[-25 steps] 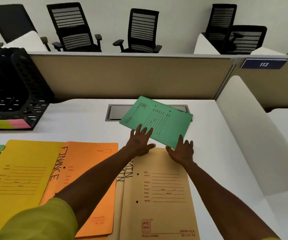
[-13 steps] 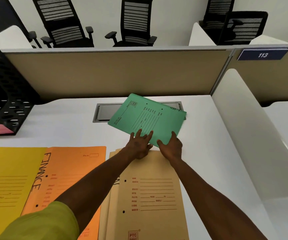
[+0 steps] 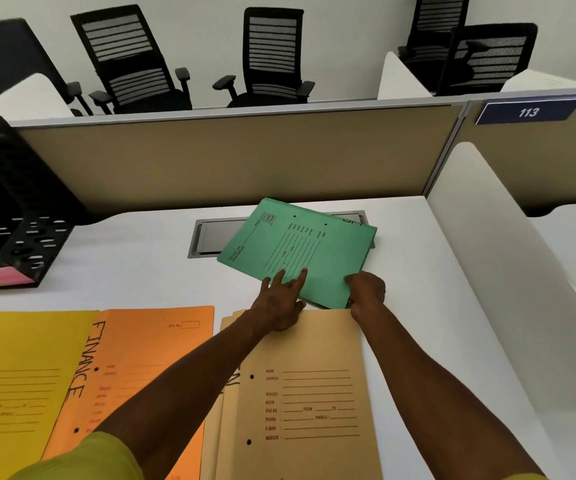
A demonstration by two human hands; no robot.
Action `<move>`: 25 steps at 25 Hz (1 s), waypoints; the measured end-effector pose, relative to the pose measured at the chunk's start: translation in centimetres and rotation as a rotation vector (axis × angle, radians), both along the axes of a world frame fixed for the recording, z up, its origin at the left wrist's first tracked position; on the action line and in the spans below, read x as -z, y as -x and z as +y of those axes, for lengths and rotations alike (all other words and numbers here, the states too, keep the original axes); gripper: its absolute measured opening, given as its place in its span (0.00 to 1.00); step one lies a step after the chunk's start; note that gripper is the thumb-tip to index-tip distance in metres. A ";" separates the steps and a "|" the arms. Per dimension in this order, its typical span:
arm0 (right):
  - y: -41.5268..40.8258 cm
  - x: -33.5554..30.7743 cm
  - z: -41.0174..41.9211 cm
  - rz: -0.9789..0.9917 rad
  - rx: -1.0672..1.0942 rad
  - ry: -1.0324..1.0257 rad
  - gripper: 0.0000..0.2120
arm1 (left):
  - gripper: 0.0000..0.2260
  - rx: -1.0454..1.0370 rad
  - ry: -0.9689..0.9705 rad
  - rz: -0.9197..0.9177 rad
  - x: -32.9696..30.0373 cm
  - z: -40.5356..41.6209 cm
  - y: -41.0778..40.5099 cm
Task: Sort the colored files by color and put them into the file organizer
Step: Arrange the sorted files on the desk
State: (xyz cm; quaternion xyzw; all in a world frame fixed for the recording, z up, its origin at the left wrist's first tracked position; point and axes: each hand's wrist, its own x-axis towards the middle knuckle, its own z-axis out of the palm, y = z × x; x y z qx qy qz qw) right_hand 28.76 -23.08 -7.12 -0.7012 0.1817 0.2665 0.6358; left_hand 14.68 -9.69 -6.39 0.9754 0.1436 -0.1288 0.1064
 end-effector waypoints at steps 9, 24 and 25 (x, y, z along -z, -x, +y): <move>1.7 -4.0 1.8 -0.334 -0.069 -0.107 0.20 | 0.36 -0.050 -0.001 -0.144 -3.5 1.7 0.6; 9.6 -11.5 5.5 -0.855 -0.329 -0.075 0.17 | 0.31 -0.182 -0.089 -0.830 -17.8 14.8 5.9; 10.4 -11.9 5.9 -0.880 -0.341 -0.062 0.16 | 0.28 -0.192 -0.059 -0.853 -18.0 15.2 6.8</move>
